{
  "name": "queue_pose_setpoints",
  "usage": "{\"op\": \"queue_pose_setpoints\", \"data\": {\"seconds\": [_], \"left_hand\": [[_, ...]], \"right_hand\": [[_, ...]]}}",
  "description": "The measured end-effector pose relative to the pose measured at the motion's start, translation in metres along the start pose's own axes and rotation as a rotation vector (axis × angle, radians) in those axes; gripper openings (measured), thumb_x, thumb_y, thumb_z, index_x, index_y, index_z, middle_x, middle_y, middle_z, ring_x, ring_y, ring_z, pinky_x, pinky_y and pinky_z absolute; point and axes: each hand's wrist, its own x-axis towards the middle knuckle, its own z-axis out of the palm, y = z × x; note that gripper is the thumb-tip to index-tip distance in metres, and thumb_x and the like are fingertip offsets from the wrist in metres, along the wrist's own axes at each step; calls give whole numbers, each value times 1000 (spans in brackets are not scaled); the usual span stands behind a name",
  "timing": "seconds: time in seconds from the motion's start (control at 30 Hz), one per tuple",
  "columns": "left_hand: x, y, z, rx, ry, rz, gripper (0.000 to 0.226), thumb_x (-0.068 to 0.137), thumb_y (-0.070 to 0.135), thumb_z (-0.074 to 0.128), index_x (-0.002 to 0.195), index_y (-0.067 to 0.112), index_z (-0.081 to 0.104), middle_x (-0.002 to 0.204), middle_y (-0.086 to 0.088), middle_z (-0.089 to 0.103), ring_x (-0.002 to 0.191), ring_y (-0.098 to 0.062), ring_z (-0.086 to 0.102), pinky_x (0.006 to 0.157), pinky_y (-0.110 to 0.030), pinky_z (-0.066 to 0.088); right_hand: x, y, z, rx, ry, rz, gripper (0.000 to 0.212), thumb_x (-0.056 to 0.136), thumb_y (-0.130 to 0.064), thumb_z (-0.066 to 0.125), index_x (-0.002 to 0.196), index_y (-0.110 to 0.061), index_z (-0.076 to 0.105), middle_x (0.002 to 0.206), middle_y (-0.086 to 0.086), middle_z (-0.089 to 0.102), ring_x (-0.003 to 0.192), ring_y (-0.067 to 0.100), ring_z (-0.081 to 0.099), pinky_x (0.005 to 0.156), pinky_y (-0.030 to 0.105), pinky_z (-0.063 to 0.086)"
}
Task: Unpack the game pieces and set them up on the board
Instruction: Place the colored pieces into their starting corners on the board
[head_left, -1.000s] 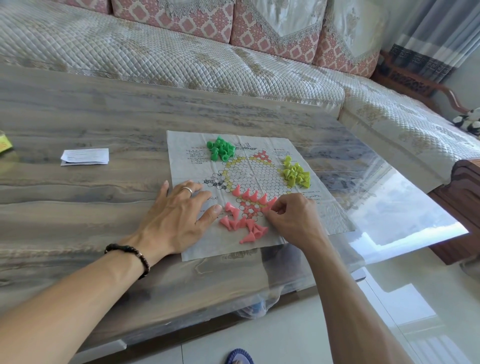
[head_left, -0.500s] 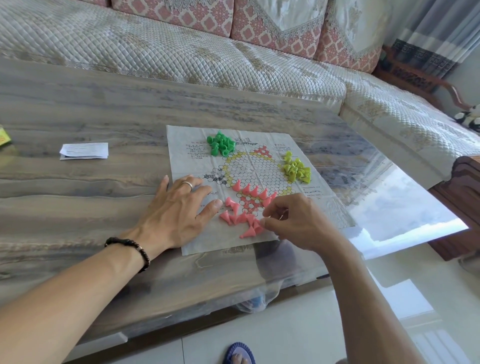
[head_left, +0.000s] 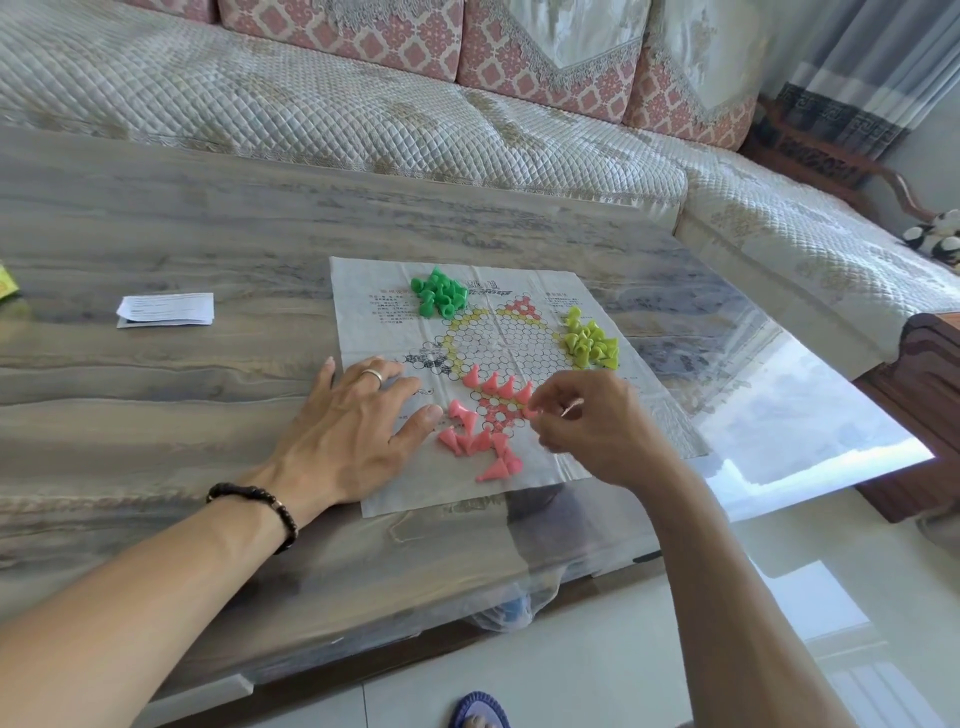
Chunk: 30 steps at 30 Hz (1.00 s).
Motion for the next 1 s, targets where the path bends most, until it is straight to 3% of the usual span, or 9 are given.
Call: {"op": "queue_pose_setpoints", "data": {"seconds": [0.13,0.27,0.4,0.47,0.57,0.63,0.73,1.0], "left_hand": [[-1,0,-1,5,-7,-2,88,80,74,-1,136,25,48,148,-1,39,140,-17,27,117,-49,7],[-1,0,-1,8,-12,-2,90,80,75,-1,137,25,47,148,-1,39,140,-17,26,117,-49,6],[0,0,-1,14,-12,0,88,81,74,-1,137,25,46,149,-1,38,140,-17,26,117,-50,8],[0,0,-1,18,-18,2,88,81,75,-1,137,25,46,149,-1,38,140,-16,26,117,-50,8],[-1,1,-2,3,-14,-4,89,80,75,0,136,25,47,148,-1,39,141,-16,25,117,-49,7],[-1,2,-2,-5,-8,-7,88,80,75,1,135,25,49,148,0,39,140,-15,25,117,-49,7],[-1,2,-3,-7,-11,-7,88,80,74,1,135,25,49,148,-1,39,140,-15,25,118,-49,7],[-1,2,-4,-12,-25,-5,82,83,72,6,135,25,48,148,-1,38,141,-16,24,117,-49,5]], "right_hand": [[9,-5,-6,148,121,-17,14,84,-6,68,75,-17,67,67,-1,71,62,13,71,63,34,60],[14,-9,-5,120,164,-44,14,87,-7,62,77,-16,66,66,-2,72,64,9,71,60,29,58],[15,-12,-5,50,197,-95,14,86,-13,68,73,-19,68,65,-6,69,58,-1,62,52,13,46],[16,-12,-7,24,199,-79,12,83,-14,71,72,-19,71,63,-4,66,54,3,57,52,21,51],[17,-13,-8,22,155,-31,10,82,-9,72,76,-16,73,63,-4,67,57,10,63,60,33,59],[19,-14,-6,-25,151,-50,11,82,-7,70,79,-17,74,61,-13,65,57,0,62,57,20,56],[21,-16,-4,-160,141,-97,11,84,-6,67,82,-14,75,62,-22,57,55,-9,57,51,0,39],[37,-21,2,-406,19,-131,11,84,-8,67,74,-10,72,58,-16,55,57,0,54,52,17,39]]}}
